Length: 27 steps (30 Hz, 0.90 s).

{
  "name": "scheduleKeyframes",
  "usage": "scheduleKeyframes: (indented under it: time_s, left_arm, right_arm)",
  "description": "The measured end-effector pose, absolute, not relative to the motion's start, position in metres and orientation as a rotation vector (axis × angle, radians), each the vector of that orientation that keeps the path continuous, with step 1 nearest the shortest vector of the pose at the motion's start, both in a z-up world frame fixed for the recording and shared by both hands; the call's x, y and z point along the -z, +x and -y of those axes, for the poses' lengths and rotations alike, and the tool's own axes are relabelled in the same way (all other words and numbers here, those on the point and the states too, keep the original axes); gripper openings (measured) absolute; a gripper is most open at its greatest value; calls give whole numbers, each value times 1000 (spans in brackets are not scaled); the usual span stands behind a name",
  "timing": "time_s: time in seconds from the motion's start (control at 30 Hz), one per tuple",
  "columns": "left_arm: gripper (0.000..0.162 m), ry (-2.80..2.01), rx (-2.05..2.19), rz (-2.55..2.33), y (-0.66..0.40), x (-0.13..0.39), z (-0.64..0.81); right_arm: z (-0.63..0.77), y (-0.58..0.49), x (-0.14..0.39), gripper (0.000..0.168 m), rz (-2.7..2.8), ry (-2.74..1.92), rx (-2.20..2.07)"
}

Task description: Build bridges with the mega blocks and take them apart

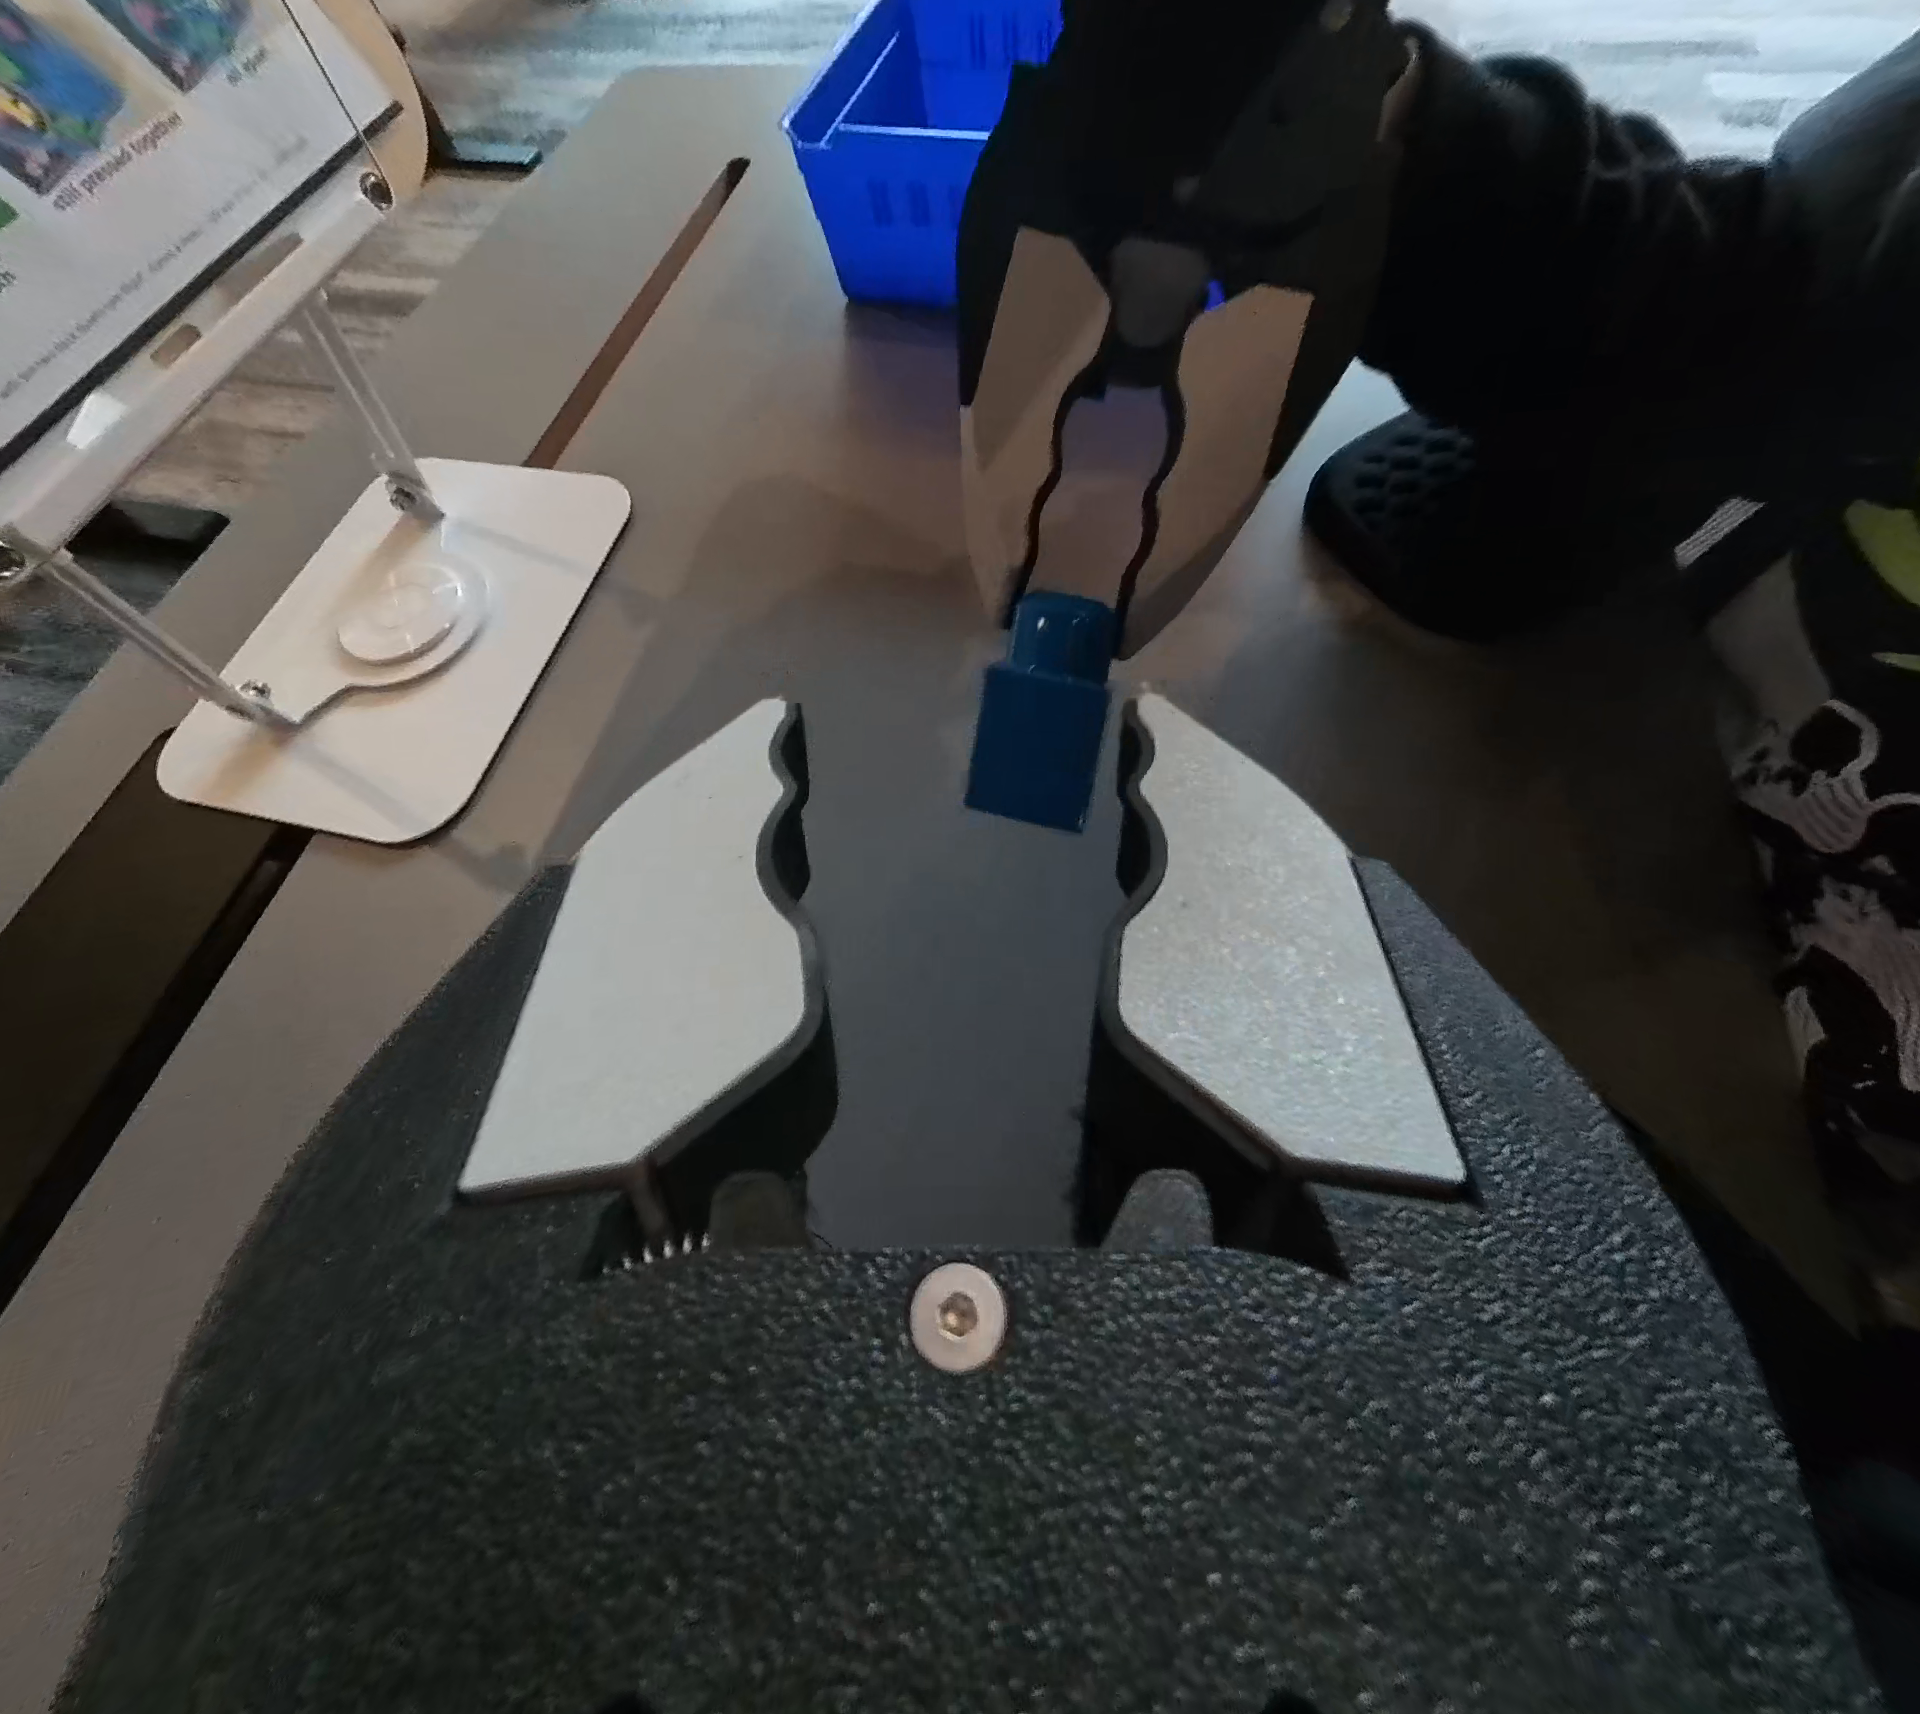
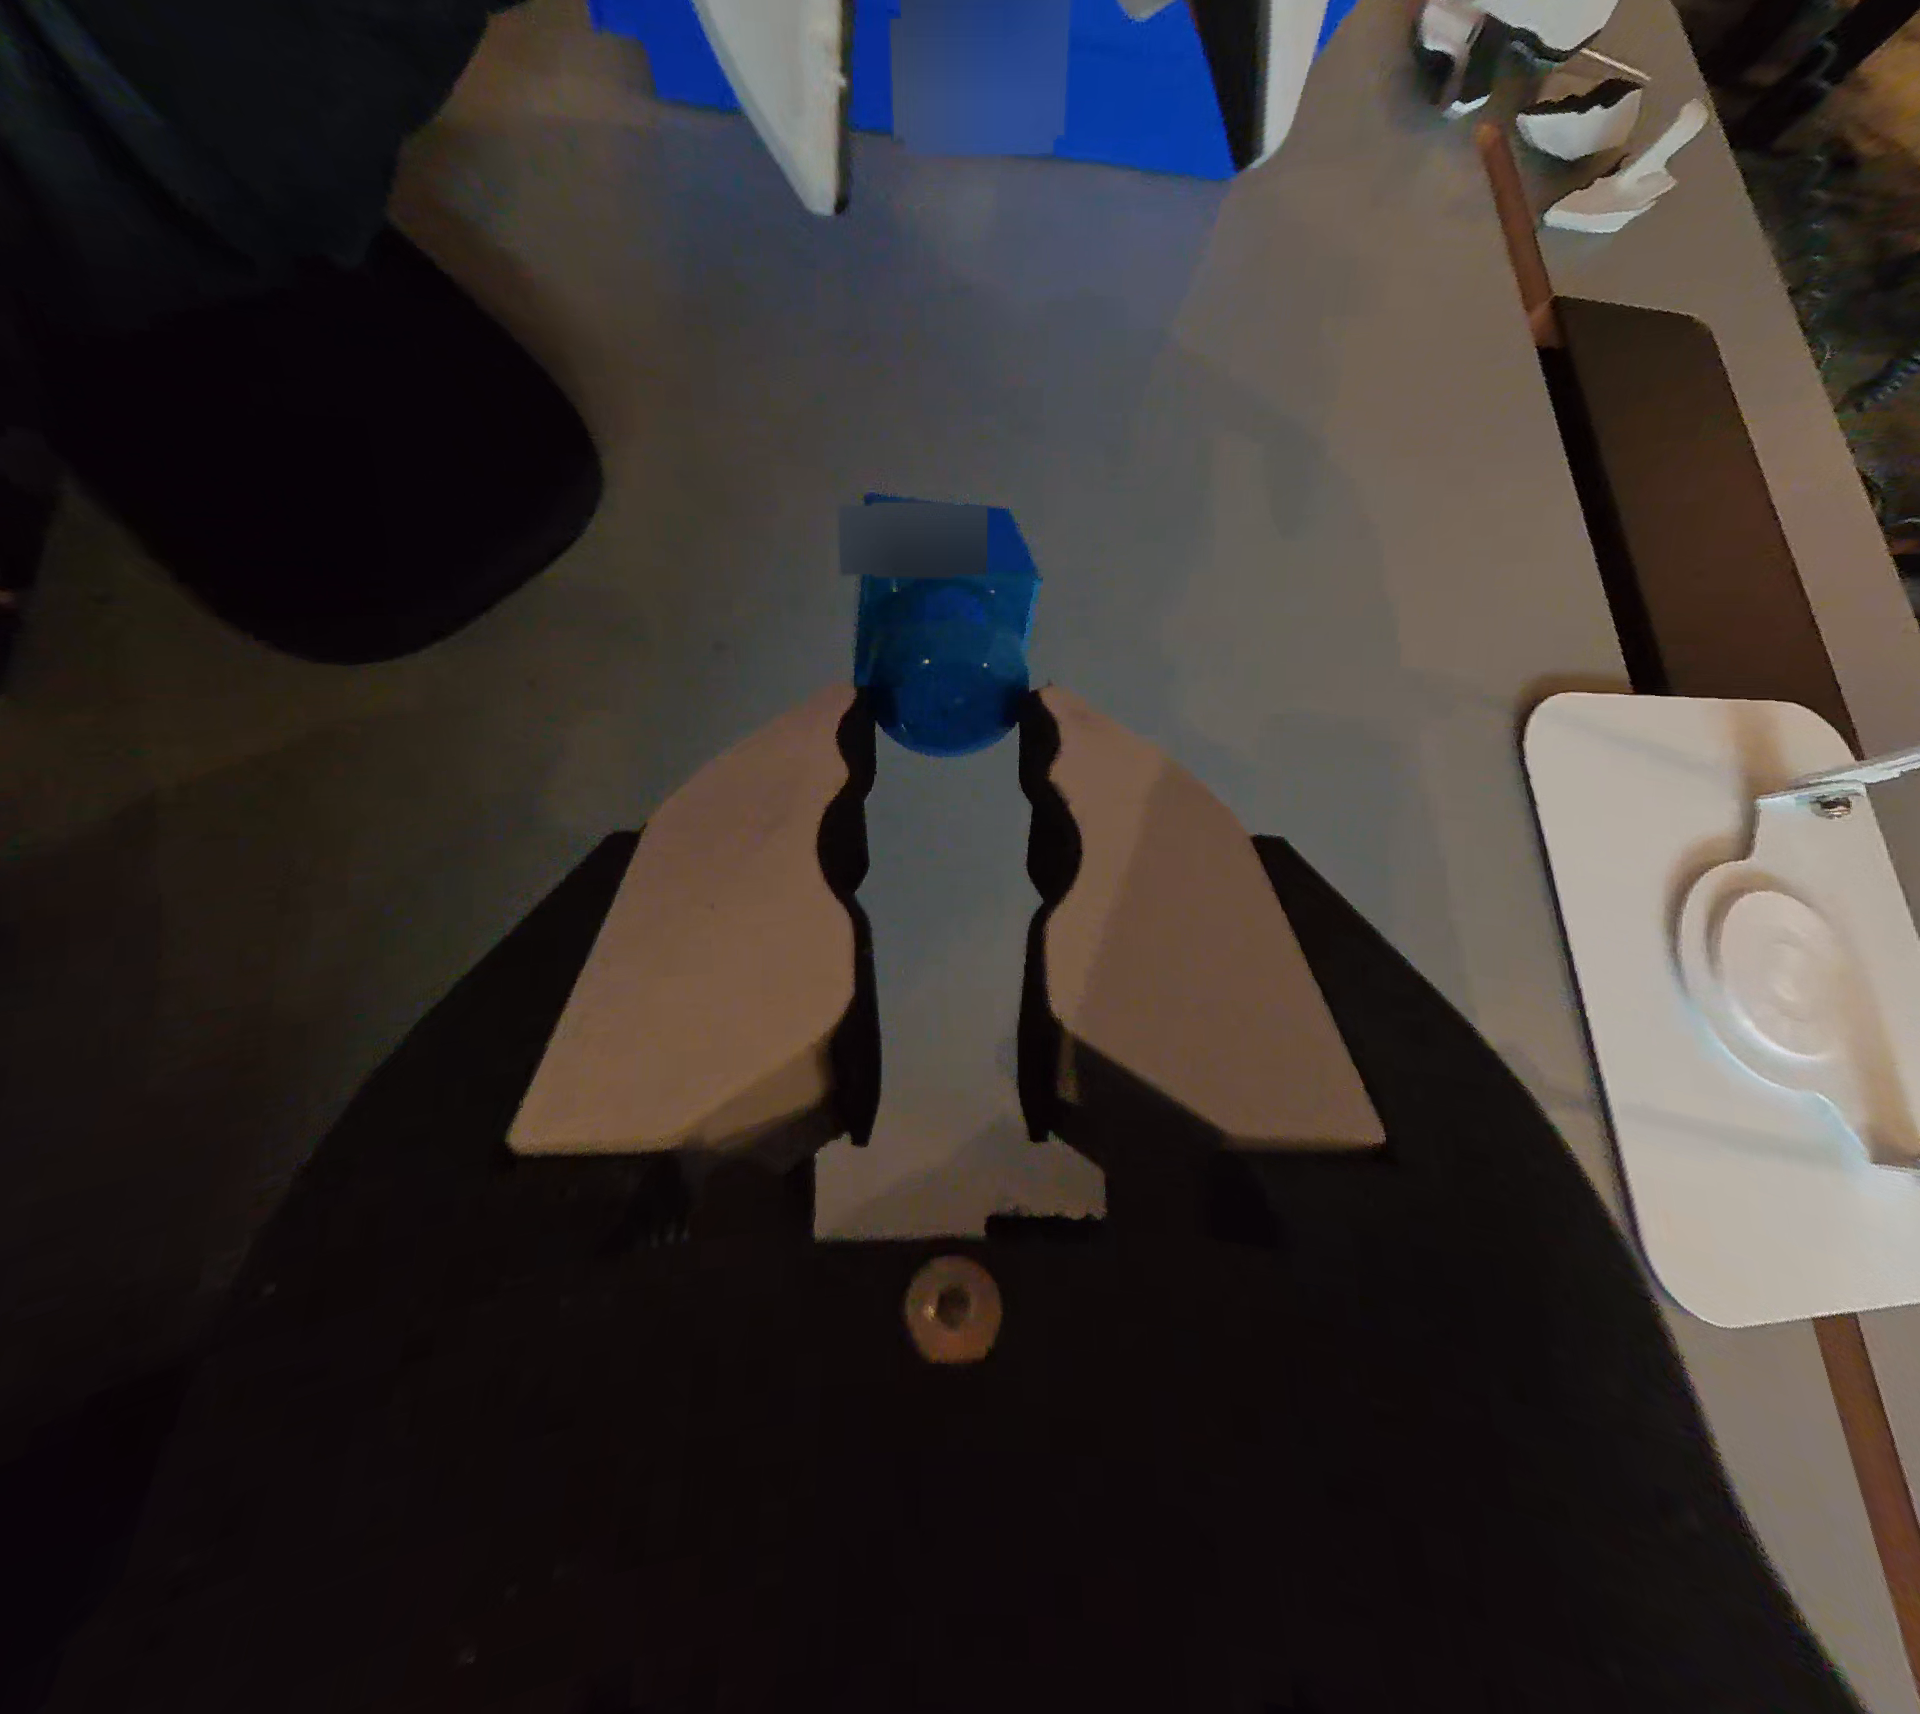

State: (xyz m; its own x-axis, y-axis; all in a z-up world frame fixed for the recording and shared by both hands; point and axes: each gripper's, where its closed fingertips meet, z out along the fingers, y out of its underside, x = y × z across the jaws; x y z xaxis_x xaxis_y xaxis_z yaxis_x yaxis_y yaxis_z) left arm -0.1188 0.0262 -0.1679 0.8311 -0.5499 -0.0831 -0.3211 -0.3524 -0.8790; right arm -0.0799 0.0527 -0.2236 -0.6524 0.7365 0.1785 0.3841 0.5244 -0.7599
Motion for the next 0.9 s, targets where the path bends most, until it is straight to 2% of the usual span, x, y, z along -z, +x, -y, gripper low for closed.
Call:
scheduleKeyframes:
  time_s: [0.37,0.9]
  left_arm:
    - [50,-2118,9,-435,-171,171,-13]
    - [47,-2109,-106,-312,-199,163,-3]
  right_arm:
    - [-40,-37,293,27,2765,-789,-288]
    - [-38,-31,309,27,2849,-984,-96]
